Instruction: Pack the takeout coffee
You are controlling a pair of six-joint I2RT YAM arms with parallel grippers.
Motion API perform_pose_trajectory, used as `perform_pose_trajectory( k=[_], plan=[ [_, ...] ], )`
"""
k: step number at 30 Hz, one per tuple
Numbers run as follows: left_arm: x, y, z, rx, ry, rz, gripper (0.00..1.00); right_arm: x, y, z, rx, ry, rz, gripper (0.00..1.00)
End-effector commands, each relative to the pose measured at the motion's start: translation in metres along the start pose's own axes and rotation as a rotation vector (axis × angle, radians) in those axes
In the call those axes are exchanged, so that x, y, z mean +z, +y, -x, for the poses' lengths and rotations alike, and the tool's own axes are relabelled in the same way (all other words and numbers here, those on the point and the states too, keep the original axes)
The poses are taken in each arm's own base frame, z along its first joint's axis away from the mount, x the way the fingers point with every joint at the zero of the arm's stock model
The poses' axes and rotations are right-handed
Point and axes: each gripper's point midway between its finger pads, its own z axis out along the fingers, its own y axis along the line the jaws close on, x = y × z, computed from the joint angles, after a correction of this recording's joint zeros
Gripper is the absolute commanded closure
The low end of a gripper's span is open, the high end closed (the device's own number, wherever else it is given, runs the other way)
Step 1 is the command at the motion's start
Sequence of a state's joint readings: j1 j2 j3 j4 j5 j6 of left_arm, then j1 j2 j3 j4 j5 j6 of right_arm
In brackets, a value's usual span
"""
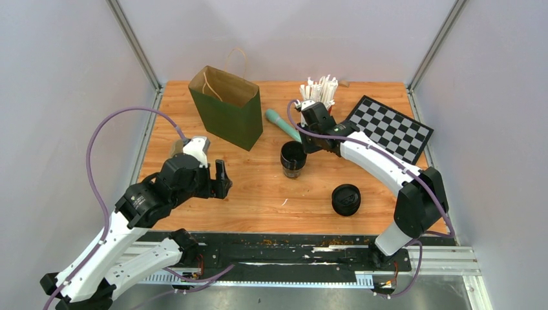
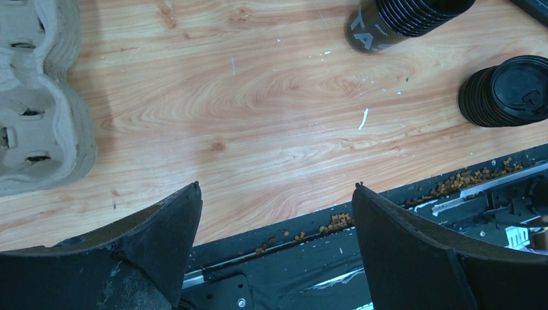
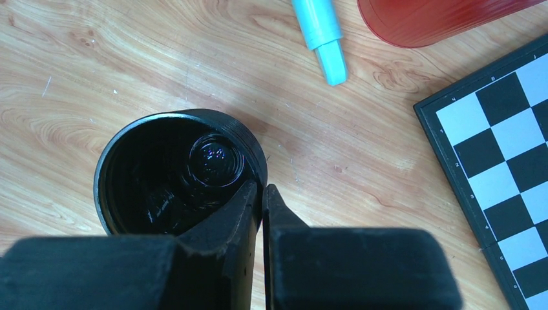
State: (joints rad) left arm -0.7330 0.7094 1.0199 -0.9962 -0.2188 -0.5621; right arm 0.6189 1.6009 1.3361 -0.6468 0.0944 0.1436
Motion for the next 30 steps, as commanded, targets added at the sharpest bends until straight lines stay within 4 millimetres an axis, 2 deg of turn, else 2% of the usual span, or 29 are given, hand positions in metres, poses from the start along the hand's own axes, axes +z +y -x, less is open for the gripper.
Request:
perform_pose_trajectory(
  k=[1, 12, 20, 24, 27, 30],
  plan=[
    [0.004, -0.006, 0.007, -0.01, -0.025, -0.019, 0.07, -0.018, 0.001, 0.032, -0.006, -0.104, 0.0, 0.93],
    [0.003, -0.008, 0.008, -0.019, -0.027, -0.027, 0.07, -0.039, 0.006, 0.047, 0.019, -0.175, 0.034, 0.93],
    [0.002, -0.01, 0.009, -0.021, -0.025, -0.034, 0.07, -0.036, 0.005, 0.045, 0.011, -0.174, 0.031, 0.91],
    [0.002, -0.01, 0.01, -0.022, -0.026, -0.035, 0.07, -0.036, 0.006, 0.045, 0.003, -0.175, 0.041, 0.94],
    [0.002, -0.011, 0.01, -0.025, -0.027, -0.037, 0.07, -0.035, 0.006, 0.044, 0.0, -0.171, 0.04, 0.9],
    [0.002, -0.012, 0.01, -0.026, -0.026, -0.039, 0.07, -0.033, 0.009, 0.042, -0.016, -0.161, 0.056, 0.96]
  ],
)
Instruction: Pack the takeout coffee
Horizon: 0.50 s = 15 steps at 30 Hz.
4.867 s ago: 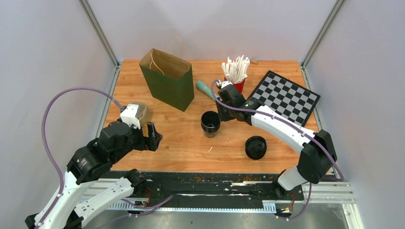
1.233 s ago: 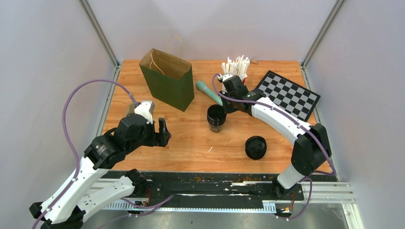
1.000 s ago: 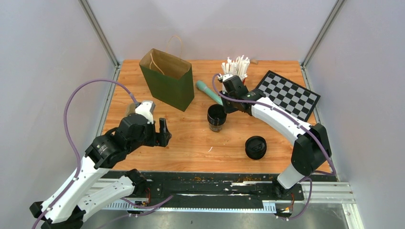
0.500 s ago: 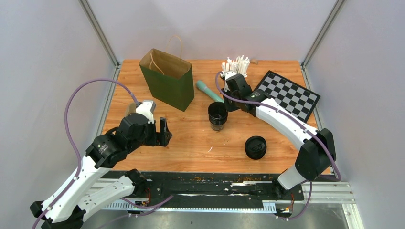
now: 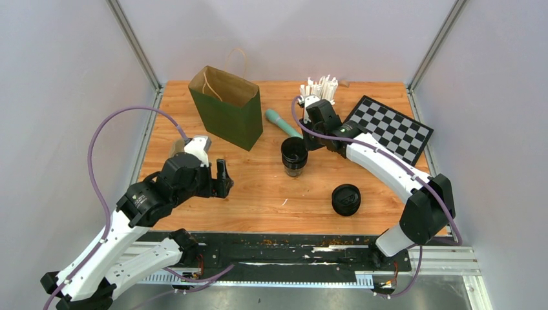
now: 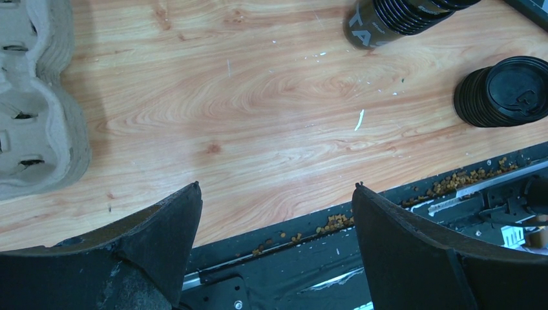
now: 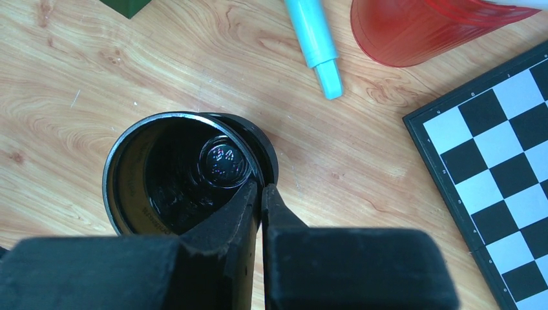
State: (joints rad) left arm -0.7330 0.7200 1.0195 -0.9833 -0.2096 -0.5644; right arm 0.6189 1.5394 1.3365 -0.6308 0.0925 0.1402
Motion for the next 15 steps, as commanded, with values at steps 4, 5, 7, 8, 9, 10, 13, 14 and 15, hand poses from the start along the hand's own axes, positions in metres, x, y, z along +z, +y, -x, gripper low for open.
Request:
perform_pose_trajectory(
  k=[4, 5, 7, 8, 9, 10, 13, 14, 15],
  plan=[
    [0.0002, -0.0082, 0.0085, -0.023, -0.028, -0.029, 0.08, -0.0096, 0.0079, 0.0246, -0.019, -0.078, 0.04, 0.91],
    [0.0001, -0.0083, 0.0086, -0.023, -0.029, -0.03, 0.07, -0.0089, 0.008, 0.0233, -0.021, -0.071, 0.041, 0.91],
    [0.0007, -0.0085, 0.0084, -0.023, -0.027, -0.03, 0.08, -0.0077, 0.0103, 0.0221, -0.032, -0.059, 0.055, 0.96],
    [0.0011, -0.009, 0.0087, -0.023, -0.028, -0.031, 0.07, -0.008, 0.01, 0.0225, -0.032, -0.057, 0.053, 0.98],
    [0.0011, -0.0094, 0.0092, -0.022, -0.028, -0.033, 0.08, -0.0078, 0.0093, 0.0228, -0.029, -0.058, 0.047, 0.99],
    [0.0013, -0.0094, 0.0094, -0.021, -0.028, -0.033, 0.08, -0.0081, 0.0077, 0.0234, -0.026, -0.061, 0.04, 0.98],
    [0.002, -0.0098, 0.0095, -0.018, -0.026, -0.031, 0.08, -0.0075, 0.0071, 0.0234, -0.025, -0.06, 0.034, 0.92],
    [0.002, -0.0099, 0.01, -0.019, -0.027, -0.032, 0.08, -0.0075, 0.0074, 0.0236, -0.028, -0.059, 0.035, 0.93],
    [0.0028, -0.0096, 0.0092, -0.018, -0.024, -0.03, 0.08, -0.0066, 0.0064, 0.0229, -0.029, -0.054, 0.032, 0.95]
  ],
)
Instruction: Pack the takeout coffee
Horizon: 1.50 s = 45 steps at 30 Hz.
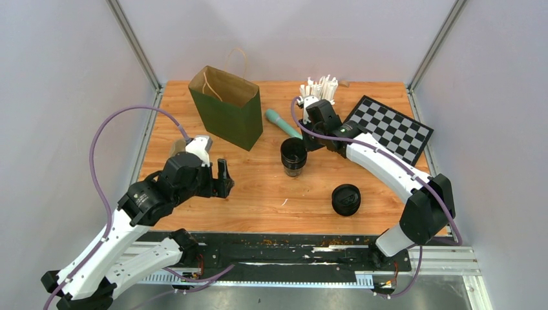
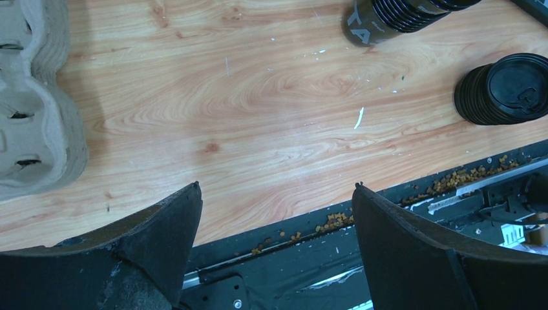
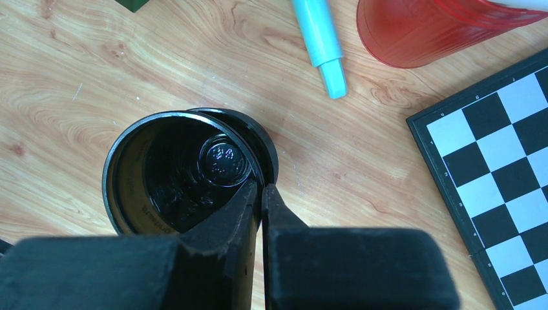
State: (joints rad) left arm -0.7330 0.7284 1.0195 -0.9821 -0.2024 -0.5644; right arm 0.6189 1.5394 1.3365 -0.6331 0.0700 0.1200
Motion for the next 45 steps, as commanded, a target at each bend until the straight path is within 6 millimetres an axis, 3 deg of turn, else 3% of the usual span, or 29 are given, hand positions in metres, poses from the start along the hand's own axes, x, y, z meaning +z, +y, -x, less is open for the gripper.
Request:
perform_pose_trajectory(
  k=[1, 4, 7, 12, 15, 20, 23, 33, 45],
  plan=[
    [0.001, -0.009, 0.01, -0.02, -0.034, -0.027, 0.08, -0.006, 0.002, 0.024, -0.008, -0.058, 0.003, 0.96],
    [0.002, -0.009, 0.01, -0.018, -0.031, -0.028, 0.08, -0.006, 0.004, 0.024, -0.015, -0.059, 0.018, 0.98],
    [0.002, -0.009, 0.01, -0.019, -0.031, -0.03, 0.08, -0.005, 0.006, 0.023, -0.01, -0.051, 0.027, 0.82],
    [0.002, -0.009, 0.01, -0.02, -0.032, -0.03, 0.08, -0.002, 0.007, 0.019, -0.02, -0.029, 0.032, 1.0],
    [0.002, -0.009, 0.01, -0.019, -0.032, -0.028, 0.08, -0.003, 0.007, 0.02, -0.02, -0.033, 0.032, 1.0],
    [0.003, -0.01, 0.011, -0.019, -0.03, -0.029, 0.08, -0.001, 0.003, 0.02, -0.05, -0.032, 0.012, 0.8],
    [0.004, -0.01, 0.01, -0.018, -0.028, -0.03, 0.08, 0.002, 0.005, 0.018, -0.072, -0.018, 0.025, 0.77],
    [0.004, -0.01, 0.01, -0.018, -0.03, -0.029, 0.08, 0.011, -0.001, 0.008, -0.09, 0.019, -0.004, 0.79],
    [0.006, -0.01, 0.009, -0.018, -0.025, -0.03, 0.08, 0.011, -0.005, 0.007, -0.099, 0.019, -0.019, 0.89]
  ],
)
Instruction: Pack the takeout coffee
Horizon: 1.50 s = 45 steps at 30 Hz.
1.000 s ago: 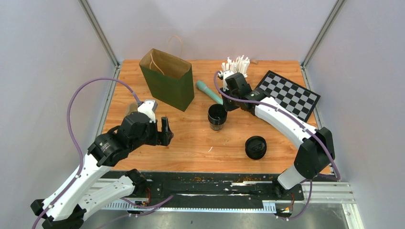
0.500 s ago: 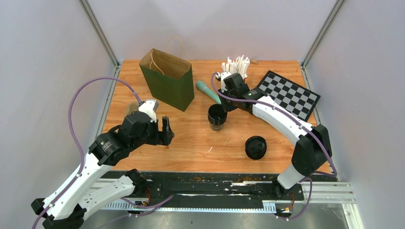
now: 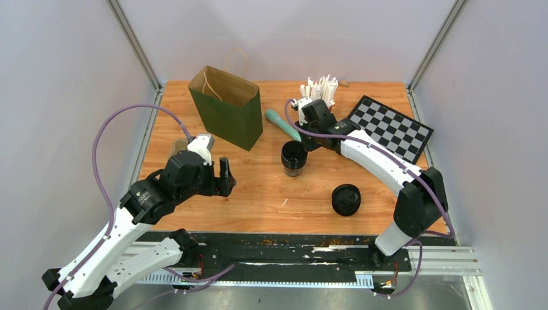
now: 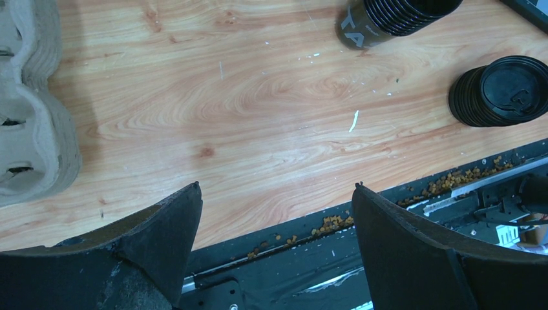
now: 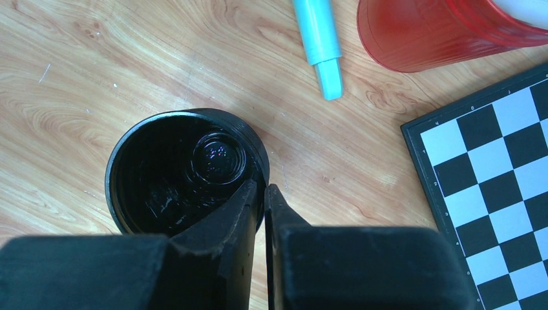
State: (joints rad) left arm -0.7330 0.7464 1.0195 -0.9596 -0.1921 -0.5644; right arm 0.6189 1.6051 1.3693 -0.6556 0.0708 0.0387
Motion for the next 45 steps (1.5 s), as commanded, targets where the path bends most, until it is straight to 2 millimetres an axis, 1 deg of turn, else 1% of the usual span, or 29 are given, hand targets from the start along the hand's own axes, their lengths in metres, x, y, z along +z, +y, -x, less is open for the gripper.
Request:
perform_pose_trajectory(
  k=[1, 4, 6, 11, 19, 25, 28, 29, 35, 40, 45],
  plan=[
    [0.002, -0.005, 0.006, -0.017, -0.025, -0.018, 0.08, -0.005, -0.003, 0.014, -0.014, -0.034, -0.015, 0.87],
    [0.001, -0.006, 0.007, -0.017, -0.026, -0.019, 0.08, -0.003, -0.003, 0.012, -0.014, -0.028, -0.017, 0.82],
    [0.001, -0.006, 0.006, -0.018, -0.026, -0.02, 0.08, -0.002, -0.003, 0.011, -0.015, -0.025, -0.017, 0.83],
    [0.002, -0.005, 0.005, -0.021, -0.024, -0.018, 0.08, -0.002, -0.003, 0.011, -0.02, -0.024, -0.019, 0.9],
    [0.003, -0.005, 0.005, -0.021, -0.025, -0.02, 0.08, 0.001, -0.002, 0.009, -0.02, -0.015, -0.013, 0.88],
    [0.003, -0.005, 0.004, -0.017, -0.022, -0.019, 0.08, 0.0, 0.0, 0.01, -0.024, -0.017, 0.0, 0.93],
    [0.003, -0.005, 0.004, -0.016, -0.021, -0.018, 0.08, -0.004, 0.0, 0.013, -0.025, -0.025, -0.001, 0.99],
    [0.003, -0.005, 0.004, -0.016, -0.021, -0.018, 0.08, -0.006, -0.001, 0.015, -0.024, -0.031, -0.003, 1.0],
    [0.002, -0.005, 0.004, -0.019, -0.023, -0.019, 0.08, -0.021, -0.002, 0.027, -0.021, -0.067, -0.004, 1.0],
    [0.002, -0.007, 0.005, -0.02, -0.025, -0.029, 0.08, -0.022, 0.0, 0.029, -0.009, -0.076, 0.005, 1.0],
    [0.004, -0.008, 0.002, -0.012, -0.004, -0.034, 0.08, -0.023, 0.001, 0.032, 0.014, -0.087, 0.009, 1.0]
  ],
)
